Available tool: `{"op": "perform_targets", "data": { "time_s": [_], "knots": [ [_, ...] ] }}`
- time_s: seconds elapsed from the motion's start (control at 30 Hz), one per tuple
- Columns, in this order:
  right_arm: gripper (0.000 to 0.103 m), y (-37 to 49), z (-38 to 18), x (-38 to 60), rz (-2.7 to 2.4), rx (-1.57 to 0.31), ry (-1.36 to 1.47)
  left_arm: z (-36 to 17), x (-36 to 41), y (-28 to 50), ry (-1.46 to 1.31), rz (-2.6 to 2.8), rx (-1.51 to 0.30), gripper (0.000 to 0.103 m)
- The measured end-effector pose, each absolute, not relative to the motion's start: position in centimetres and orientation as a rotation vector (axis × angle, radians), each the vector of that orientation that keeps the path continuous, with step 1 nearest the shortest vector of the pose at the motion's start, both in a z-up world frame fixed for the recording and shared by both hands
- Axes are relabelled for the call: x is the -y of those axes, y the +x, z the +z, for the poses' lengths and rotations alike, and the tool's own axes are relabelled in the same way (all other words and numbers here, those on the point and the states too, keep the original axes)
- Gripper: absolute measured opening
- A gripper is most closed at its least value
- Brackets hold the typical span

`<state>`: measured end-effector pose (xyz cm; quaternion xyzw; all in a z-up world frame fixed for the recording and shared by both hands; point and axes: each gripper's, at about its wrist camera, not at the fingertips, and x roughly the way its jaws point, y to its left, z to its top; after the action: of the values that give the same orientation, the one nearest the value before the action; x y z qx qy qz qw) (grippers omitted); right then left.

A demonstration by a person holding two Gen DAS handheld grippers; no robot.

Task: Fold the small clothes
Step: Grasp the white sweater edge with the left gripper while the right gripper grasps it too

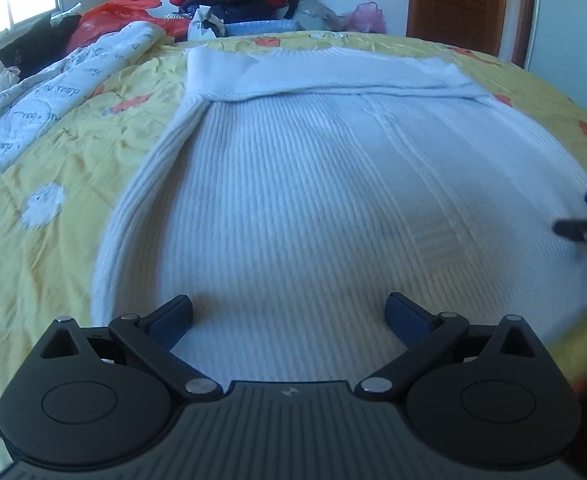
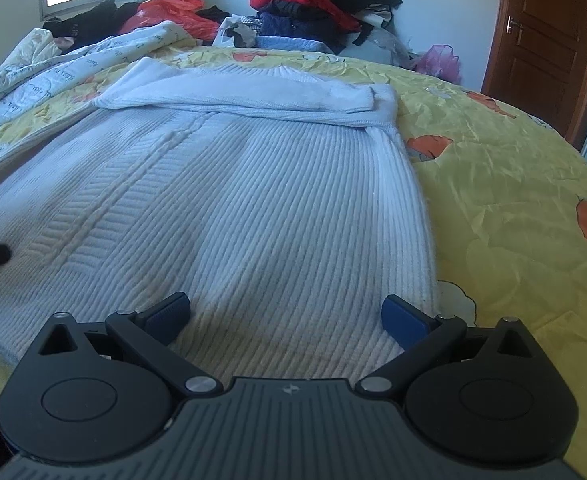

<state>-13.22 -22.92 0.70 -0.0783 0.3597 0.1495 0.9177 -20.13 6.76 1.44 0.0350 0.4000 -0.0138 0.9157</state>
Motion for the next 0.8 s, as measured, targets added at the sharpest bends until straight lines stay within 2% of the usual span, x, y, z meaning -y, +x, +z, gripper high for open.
{"op": "perform_targets", "data": {
  "time_s": [0.27,0.4,0.5,0.6,0.7,0.8],
  "knots": [
    [0.103,-13.7,1.4,23.1,0.335,-0.767,-0.185,2.8,-8.8,-21.8,0.065,-0.104,-0.879,0.103],
    [0.103,-13.8,3.1,24.0,0.409,-0.790,-0.125,5.5,-11.0,-22.0,0.029,-0.110,-0.793,0.103],
    [0.103,-13.7,4.7,26.2,0.419,-0.767,-0.007,6.0,-12.9,-21.4,0.022,-0.059,-0.759,0.103],
    [0.103,-12.6,5.4,29.5,0.399,-0.797,0.166,4.2,-14.4,-19.9,-0.028,-0.027,-0.851,0.103],
    [0.097,-11.3,4.5,33.4,0.380,-0.885,0.363,2.3,-15.2,-19.5,-0.118,-0.054,-0.936,0.103],
    [0.090,-10.4,2.5,36.6,0.375,-0.987,0.522,1.8,-15.2,-20.1,-0.151,-0.079,-0.921,0.103]
  ]
}}
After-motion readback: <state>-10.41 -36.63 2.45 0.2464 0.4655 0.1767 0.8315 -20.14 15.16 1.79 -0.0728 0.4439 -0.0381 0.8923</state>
